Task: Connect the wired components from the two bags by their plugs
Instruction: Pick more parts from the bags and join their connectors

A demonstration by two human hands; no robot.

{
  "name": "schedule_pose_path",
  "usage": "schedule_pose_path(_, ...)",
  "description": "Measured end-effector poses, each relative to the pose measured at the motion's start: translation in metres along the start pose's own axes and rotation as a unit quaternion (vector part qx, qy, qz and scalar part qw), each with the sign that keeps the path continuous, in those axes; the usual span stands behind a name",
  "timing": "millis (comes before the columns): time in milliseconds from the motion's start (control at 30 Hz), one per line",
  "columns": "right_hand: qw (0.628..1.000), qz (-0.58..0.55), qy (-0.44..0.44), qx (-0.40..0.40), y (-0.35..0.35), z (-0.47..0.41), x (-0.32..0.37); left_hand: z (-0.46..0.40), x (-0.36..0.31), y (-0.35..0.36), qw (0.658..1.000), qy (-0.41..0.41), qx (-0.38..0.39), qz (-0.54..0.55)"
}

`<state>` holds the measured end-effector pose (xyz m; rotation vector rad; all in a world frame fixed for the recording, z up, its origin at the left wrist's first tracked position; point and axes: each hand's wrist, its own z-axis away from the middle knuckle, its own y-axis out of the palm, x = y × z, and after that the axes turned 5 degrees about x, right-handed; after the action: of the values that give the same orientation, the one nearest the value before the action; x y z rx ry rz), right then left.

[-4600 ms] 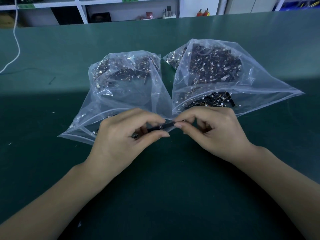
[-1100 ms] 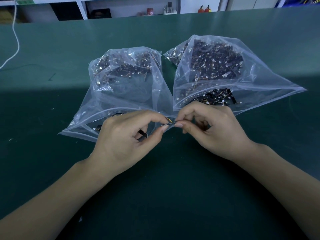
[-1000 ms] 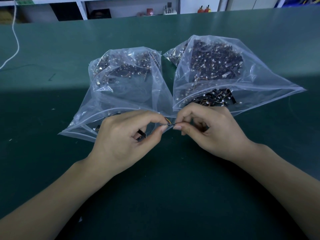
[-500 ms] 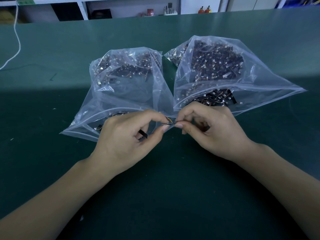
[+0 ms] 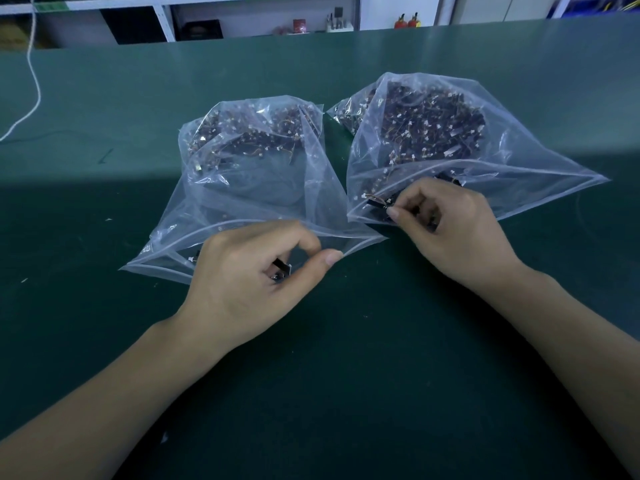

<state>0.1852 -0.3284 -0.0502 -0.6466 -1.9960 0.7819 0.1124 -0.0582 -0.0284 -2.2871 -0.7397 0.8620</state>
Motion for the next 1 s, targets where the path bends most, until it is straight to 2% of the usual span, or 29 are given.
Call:
schedule_pose_path(167,0.993,0.110,0.023,-0.035,-0.007,0.000,-0.008,-0.001,0.001,0.001,1.000,0.011,0.000,-0.002)
schedule_pose_path(267,0.990,0.127,0.035,-0.045,-0.008,0.000,-0.007,-0.001,0.003,0.001,1.000,0.018,0.013,0.007)
schedule_pose_path(400,0.995,0.087,0.025,-0.049,-0.005,0.002,0.003,0.000,0.002,0.003,0.998,0.031,0.038,0.027)
schedule_pose_path(500,0.998,0.006,-0.023,-0.056,-0.003,0.005,0.013,0.002,0.002,0.004,0.998,0.036,0.045,0.033)
schedule_pose_path(633,0.989,-0.065,-0.131,0.028,0.001,0.014,0.030,0.004,0.001,0.003,0.995,0.025,0.062,0.070)
schedule_pose_path(767,0.980,-0.079,-0.153,0.099,0.011,0.018,0.039,0.004,-0.005,-0.001,0.990,0.011,0.072,0.123)
schedule_pose_path(900,0.972,-0.115,-0.175,0.101,0.007,0.017,0.038,0.003,-0.012,-0.004,0.983,-0.003,0.051,0.174)
schedule_pose_path(1000,0.974,-0.119,-0.177,0.080,0.006,0.018,0.038,0.001,-0.016,-0.003,0.984,-0.007,0.047,0.173)
